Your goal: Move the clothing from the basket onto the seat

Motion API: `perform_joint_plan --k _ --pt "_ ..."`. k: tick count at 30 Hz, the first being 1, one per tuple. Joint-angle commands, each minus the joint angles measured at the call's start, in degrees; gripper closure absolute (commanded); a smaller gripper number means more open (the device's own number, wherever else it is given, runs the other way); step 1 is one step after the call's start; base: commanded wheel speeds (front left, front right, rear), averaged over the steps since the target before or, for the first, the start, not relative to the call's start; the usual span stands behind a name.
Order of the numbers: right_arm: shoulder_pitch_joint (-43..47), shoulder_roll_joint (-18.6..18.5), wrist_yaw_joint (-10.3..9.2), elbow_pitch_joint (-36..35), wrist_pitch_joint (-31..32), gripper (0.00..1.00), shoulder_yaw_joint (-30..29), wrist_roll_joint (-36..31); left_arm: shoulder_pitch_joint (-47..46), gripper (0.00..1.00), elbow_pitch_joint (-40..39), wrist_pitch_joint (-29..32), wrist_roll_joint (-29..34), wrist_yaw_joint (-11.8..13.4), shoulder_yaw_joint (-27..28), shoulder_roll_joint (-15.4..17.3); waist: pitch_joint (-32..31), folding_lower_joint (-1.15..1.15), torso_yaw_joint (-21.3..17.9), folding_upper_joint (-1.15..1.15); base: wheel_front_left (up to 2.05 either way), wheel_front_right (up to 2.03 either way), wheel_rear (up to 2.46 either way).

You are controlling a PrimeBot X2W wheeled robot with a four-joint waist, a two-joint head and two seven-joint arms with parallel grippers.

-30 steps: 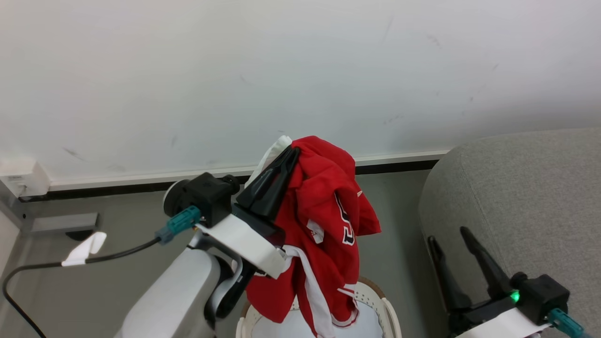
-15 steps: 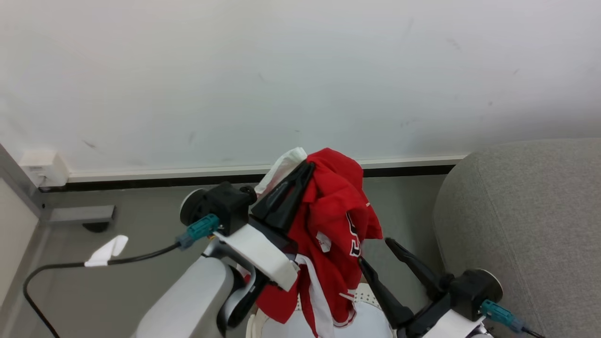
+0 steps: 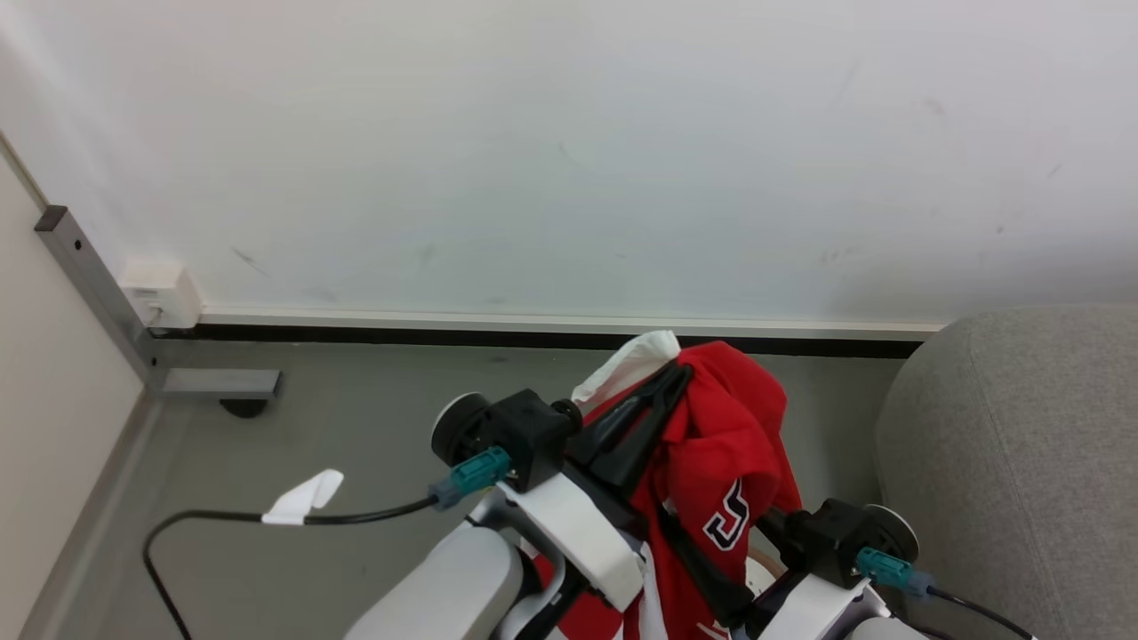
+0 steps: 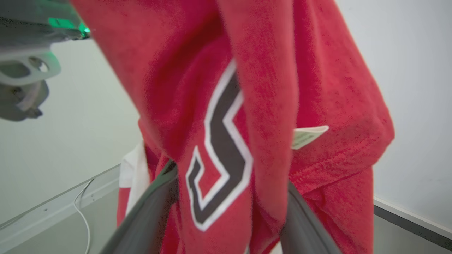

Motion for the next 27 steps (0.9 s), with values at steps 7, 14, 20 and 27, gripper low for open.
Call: perform_joint_plan --k 7,14,20,27 --pt "-3.11 0.95 -0.12 6.27 0.02 0.0 2.22 1.23 0.27 1.0 -0.99 0.73 0.09 -0.64 -2.56 -1.52 -0.48 0.0 2.35 0.0 0.0 0.0 0.0" --pt "-4.62 2.04 -0.12 9.6 0.02 0.0 0.71 0.77 0.23 1.0 -1.45 1.13 -0.7 -1.18 -3.89 -2.12 -0.58 0.0 3.47 0.0 0.0 0.0 0.0" --pt "-4.51 2.94 -0.12 10.85 0.02 0.93 -1.67 -0.47 0.54 1.0 -1.31 1.12 -1.18 -1.15 -4.76 -2.39 -0.73 0.0 3.98 0.0 0.0 0.0 0.0" --pt "-4.36 3.16 -0.12 10.92 0.02 1.0 -1.77 0.68 0.45 1.0 -0.77 0.78 -1.59 -0.95 -4.7 -2.02 -0.56 0.0 3.69 0.0 0.0 0.0 0.0"
